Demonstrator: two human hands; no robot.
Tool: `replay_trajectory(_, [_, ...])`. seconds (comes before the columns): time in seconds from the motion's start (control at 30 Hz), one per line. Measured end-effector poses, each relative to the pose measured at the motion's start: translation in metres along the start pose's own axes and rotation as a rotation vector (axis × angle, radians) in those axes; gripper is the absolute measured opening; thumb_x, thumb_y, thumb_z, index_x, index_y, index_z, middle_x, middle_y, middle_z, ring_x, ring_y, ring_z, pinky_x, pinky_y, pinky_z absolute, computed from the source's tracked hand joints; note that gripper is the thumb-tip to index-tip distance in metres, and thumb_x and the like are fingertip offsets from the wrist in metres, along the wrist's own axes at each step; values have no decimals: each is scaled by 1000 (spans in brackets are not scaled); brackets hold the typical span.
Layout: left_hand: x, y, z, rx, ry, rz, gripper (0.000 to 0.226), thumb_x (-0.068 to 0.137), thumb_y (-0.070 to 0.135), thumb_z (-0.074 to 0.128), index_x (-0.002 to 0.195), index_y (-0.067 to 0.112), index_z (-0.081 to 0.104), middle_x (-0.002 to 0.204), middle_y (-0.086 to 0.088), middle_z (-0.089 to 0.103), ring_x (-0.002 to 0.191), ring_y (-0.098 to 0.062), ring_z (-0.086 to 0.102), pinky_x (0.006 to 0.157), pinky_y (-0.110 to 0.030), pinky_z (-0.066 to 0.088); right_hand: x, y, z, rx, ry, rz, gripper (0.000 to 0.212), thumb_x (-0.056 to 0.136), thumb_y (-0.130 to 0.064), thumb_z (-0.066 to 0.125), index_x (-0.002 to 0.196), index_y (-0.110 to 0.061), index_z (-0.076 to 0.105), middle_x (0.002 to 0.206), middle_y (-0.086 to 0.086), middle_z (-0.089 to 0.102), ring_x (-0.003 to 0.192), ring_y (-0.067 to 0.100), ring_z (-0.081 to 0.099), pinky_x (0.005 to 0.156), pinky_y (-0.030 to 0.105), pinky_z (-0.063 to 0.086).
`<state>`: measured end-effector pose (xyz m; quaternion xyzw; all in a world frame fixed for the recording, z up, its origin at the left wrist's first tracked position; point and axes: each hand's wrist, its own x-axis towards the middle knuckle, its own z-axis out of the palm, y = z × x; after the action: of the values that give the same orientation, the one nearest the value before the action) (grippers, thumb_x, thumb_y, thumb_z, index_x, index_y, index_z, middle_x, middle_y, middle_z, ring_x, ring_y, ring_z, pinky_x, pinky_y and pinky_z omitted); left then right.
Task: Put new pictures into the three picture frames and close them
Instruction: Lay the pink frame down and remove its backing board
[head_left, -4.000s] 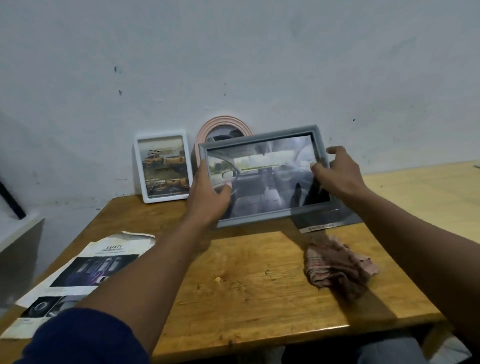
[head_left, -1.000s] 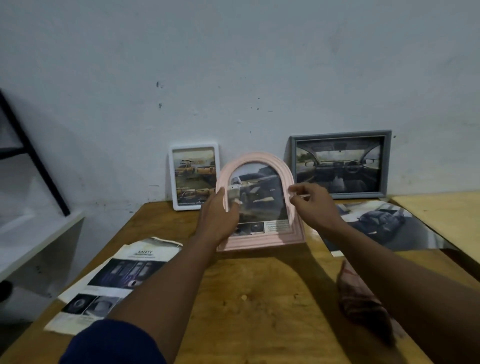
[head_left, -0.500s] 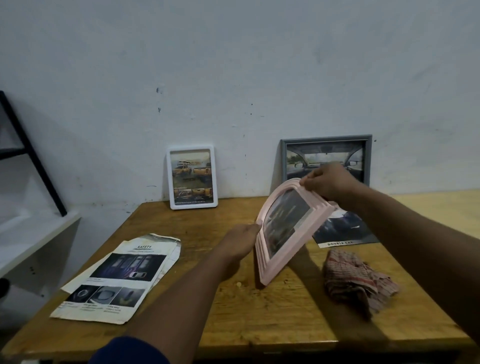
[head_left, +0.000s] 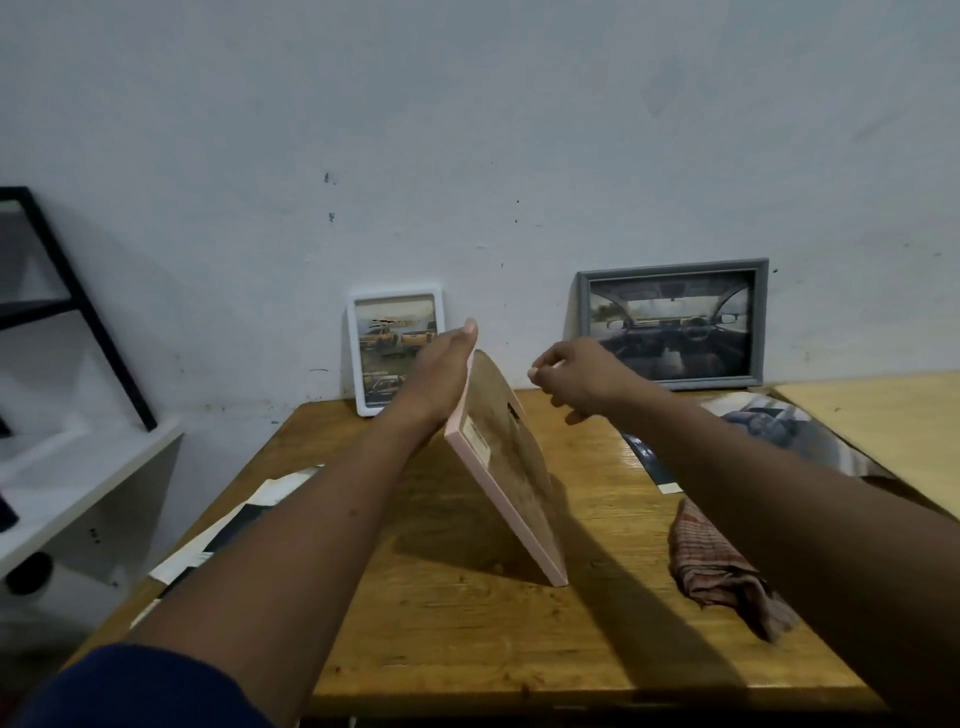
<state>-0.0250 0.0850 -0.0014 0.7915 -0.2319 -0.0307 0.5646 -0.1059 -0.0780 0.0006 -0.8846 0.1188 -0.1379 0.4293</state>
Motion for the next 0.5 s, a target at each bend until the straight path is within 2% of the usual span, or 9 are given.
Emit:
replay_trajectory(0.07, [-4,-14,-8,49,11,-7,59,105,59,29,144,21,54,140,-1,55,124,-21,53,96,-36,40,1,23,24,-51,-13,68,19,97,-28,59,110,-15,64,106,5,65,94,22,62,80,42,59])
replay_trajectory(0.1, [-5,-23,-10,61,19,-19,58,106,57,30,141,20,56,138,-2,58,121,-21,55,92,-36,41,0,36,36,-58,-21,108,24,96,-30,60,116,-17,62,114,5,64,98,21,61,78,39,57])
replay_trajectory(0.17, [-10,-43,-10,96,27,-50,58,104,59,31,141,22,56,139,-3,58,122,-21,56,96,-39,44,-5,58,56,-63,-50,177,42,95,-36,60,133,-21,51,128,6,59,108,22,58,75,32,51])
replay_trajectory(0.23, [-15,-62,-7,96,23,-97,67,97,69,32,144,26,53,145,-3,55,127,-23,54,105,-47,44,-9,75,69,-128,-27,165,53,94,-43,59,140,-23,44,136,6,55,118,25,54,88,38,51])
replay_trajectory(0.3, [-21,-77,-2,96,22,-151,72,94,73,33,149,29,46,152,-2,49,135,-26,49,111,-51,41,-11,86,75,-242,22,120,56,92,-49,57,141,-25,42,140,4,53,124,26,50,100,47,47])
replay_trajectory(0.37, [-27,-91,6,144,20,-177,62,102,64,34,154,32,39,158,0,43,142,-26,42,114,-49,36,-13,90,74,-363,41,94,56,93,-51,55,141,-25,43,144,4,49,130,27,43,106,49,39])
replay_trajectory(0.43, [-33,-103,14,199,-25,-210,60,104,60,33,158,34,32,162,1,37,146,-27,37,116,-49,34,-15,94,73,-482,33,62,54,94,-50,52,140,-24,44,145,5,47,132,28,39,108,48,34])
replay_trajectory(0.5, [-37,-115,23,232,-82,-215,59,103,61,33,156,35,33,160,1,39,143,-25,40,114,-47,37,-15,100,70,-588,26,21,53,95,-51,50,139,-23,44,144,6,47,132,28,38,107,48,33])
